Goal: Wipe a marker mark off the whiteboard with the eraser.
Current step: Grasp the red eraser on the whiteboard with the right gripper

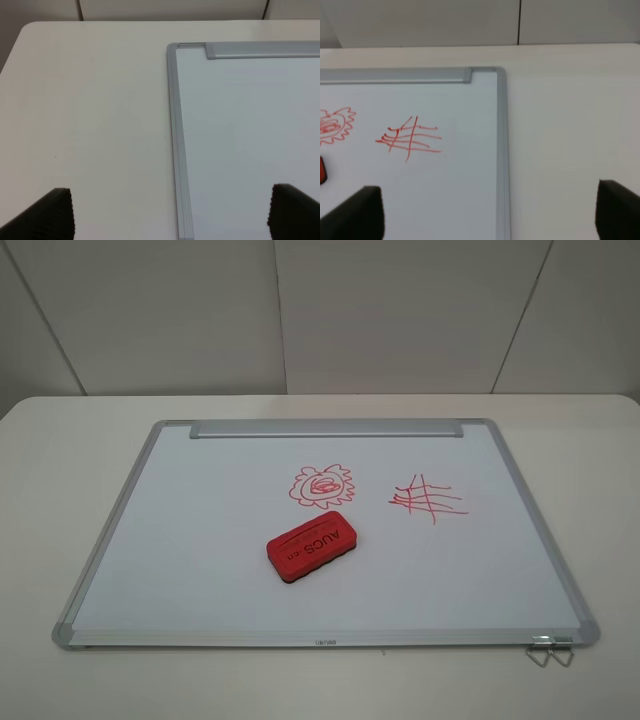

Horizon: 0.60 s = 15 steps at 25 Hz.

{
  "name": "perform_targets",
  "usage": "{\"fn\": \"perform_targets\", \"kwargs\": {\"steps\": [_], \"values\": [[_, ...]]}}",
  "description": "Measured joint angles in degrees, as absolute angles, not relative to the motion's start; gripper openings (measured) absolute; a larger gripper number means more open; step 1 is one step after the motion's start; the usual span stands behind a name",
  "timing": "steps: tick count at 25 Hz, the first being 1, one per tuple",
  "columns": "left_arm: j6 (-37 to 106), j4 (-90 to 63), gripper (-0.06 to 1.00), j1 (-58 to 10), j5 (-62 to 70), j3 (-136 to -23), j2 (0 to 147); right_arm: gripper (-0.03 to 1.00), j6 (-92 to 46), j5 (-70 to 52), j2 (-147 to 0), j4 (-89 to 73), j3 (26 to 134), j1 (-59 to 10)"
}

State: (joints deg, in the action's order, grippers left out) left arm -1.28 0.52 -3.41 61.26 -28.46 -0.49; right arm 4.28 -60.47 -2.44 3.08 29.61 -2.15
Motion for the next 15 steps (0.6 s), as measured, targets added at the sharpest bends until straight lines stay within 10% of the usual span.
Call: {"fn": "perform_targets", "kwargs": {"steps": [15], "values": [[-1.3, 0.5, 0.77, -3.4, 61.3, -28.5, -0.5, 0.75, 4.0, -58.6, -45.8, 3.3, 36.4, -10.6]]}}
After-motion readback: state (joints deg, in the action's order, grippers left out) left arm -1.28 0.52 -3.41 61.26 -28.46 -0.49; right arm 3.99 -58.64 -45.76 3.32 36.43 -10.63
